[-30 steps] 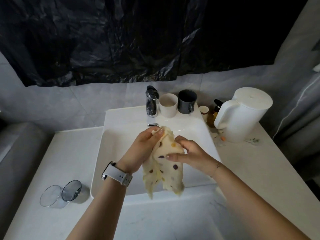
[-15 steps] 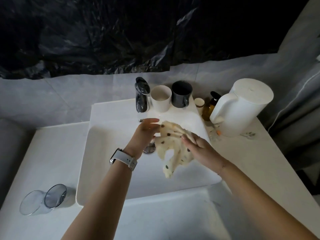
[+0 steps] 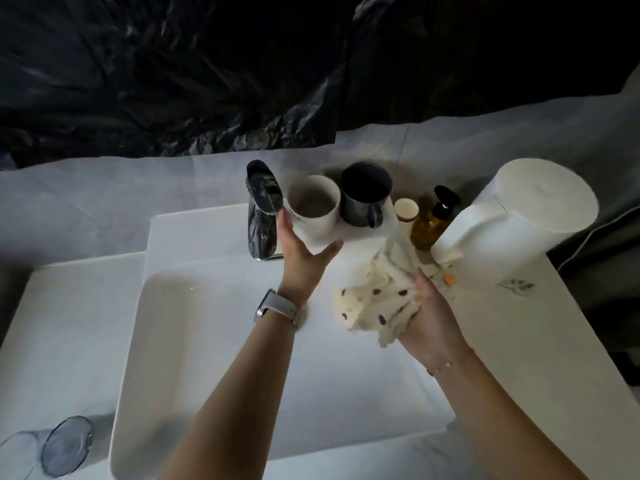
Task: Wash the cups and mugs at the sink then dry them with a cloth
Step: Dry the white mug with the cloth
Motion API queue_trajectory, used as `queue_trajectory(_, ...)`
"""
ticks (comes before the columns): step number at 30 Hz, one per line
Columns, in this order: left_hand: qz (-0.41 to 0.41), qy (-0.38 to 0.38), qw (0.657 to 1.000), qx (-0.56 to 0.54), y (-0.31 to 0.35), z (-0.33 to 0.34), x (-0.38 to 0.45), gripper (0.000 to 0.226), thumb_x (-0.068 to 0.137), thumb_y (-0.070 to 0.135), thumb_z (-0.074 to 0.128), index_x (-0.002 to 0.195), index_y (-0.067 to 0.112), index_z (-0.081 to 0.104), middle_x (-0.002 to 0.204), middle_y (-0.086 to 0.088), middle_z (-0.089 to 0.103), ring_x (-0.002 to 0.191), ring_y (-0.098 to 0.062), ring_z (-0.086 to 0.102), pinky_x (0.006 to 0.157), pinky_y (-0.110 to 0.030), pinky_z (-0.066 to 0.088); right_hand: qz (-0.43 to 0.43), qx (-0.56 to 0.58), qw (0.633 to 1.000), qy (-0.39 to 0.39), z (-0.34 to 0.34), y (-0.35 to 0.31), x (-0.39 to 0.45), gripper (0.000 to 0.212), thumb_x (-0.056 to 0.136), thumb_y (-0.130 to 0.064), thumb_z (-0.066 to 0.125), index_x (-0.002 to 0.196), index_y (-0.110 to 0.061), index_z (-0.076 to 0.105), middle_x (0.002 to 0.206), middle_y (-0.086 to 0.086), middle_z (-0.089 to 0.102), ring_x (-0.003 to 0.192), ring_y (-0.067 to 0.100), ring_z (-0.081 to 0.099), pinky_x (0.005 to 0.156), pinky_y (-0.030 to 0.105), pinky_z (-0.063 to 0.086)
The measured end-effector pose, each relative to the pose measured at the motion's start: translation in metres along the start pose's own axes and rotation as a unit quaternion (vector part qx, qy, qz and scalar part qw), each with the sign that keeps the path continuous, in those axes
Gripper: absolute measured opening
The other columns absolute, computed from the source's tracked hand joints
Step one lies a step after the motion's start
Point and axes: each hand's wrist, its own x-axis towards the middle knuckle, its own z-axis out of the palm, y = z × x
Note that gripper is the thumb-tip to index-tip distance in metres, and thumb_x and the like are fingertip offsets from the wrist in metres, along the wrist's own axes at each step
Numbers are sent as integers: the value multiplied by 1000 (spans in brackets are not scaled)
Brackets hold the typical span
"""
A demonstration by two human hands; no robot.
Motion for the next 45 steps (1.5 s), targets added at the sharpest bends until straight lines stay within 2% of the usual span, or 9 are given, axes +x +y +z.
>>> queue_trajectory(3,36,41,998,-22,-2,14,18,93,63,-7,85,136,-2,26,129,22,24,117,31,26,102,-1,25,-40,-54,998,17,-2,-1,6,47,97,-49,36,131,-25,57,121,11,58,105,25,57,83,39,49)
queue_trajectory(12,8,139,990,-31,6,38,22,87,69,1,85,139,-1,34,118,38,12,98,47,15,88,10,20,-87,-145,983,77,1,-1,-3,40,95,-49,44,124,-26,61,119,3,68,112,24,62,87,39,50)
queue_trajectory(17,-15,155,988,-22,1,16,-5,80,63,26,89,126,41,42,118,36,51,115,11,51,100,-31,48,-100,-105,987,69,-3,-2,-16,32,99,-36,40,121,-28,61,122,-4,67,113,15,62,91,35,48)
queue_trajectory(22,10,66,998,20,-11,-23,-72,88,56,28,94,130,26,46,126,11,56,114,-7,57,89,-23,52,-151,-107,980,75,6,3,-42,47,88,-47,51,132,-30,53,131,-8,60,122,12,55,110,41,36)
queue_trajectory(27,50,-98,985,132,6,-70,-131,89,54,42,91,130,37,44,123,21,52,115,-1,53,91,-16,45,-205,-279,938,31,39,12,-82,15,96,-27,48,106,-34,58,95,-27,65,91,-17,58,76,2,38)
queue_trajectory(31,87,-170,965,179,24,-93,-152,98,54,48,85,140,22,45,123,25,50,119,-13,54,97,-20,43,-123,-468,872,-78,66,34,-98,33,90,-50,42,78,-25,61,68,-18,62,72,-2,59,70,13,37)
queue_trajectory(35,32,-209,958,195,37,-111,-157,100,56,44,89,140,32,37,123,13,62,105,-8,62,88,-23,50,-81,-408,903,-107,73,59,-100,51,92,-54,47,132,-24,53,133,-15,53,130,-4,41,112,18,24)
queue_trajectory(39,-34,-192,975,108,33,-120,-162,93,52,44,90,130,34,40,118,15,62,100,-1,62,80,-17,51,-11,-296,953,-70,86,62,-102,38,99,-41,42,125,-15,53,95,-11,53,89,-5,49,88,19,42)
queue_trajectory(45,-271,-2,947,-172,32,-111,-186,60,72,64,67,117,25,59,121,-4,65,94,-8,66,71,-27,55,12,-233,972,-11,88,97,-99,34,95,-48,46,99,-16,56,99,11,59,89,21,61,76,32,48)
